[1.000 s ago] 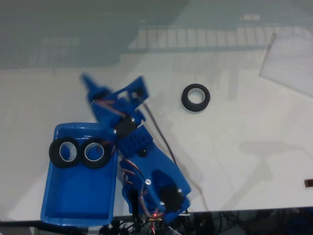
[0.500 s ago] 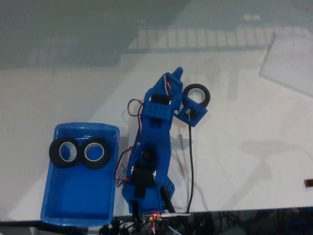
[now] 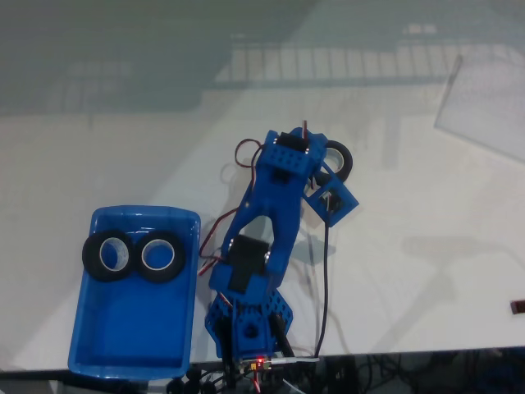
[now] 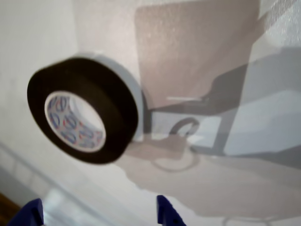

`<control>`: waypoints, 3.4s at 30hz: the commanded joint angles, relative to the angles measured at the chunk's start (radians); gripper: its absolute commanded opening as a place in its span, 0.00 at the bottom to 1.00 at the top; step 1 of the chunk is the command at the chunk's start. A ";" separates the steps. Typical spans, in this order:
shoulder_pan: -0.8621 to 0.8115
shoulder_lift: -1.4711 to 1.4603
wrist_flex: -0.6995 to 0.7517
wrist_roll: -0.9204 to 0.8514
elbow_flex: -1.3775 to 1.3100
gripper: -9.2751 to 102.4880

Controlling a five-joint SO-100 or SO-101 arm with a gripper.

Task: Grasp all tape and put them in the bin.

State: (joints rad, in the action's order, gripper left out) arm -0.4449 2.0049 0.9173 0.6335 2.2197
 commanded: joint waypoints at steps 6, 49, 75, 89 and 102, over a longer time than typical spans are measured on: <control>-0.008 -0.124 0.005 0.006 -0.098 0.35; 0.008 -0.382 0.132 -0.075 -0.368 0.08; 0.956 0.591 0.535 -0.486 -0.362 0.08; 1.361 0.753 0.574 -0.877 0.002 0.08; 1.396 0.788 0.492 -0.945 0.094 0.10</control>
State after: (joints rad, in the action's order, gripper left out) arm 0.9526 2.7796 1.4389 -0.3145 2.3209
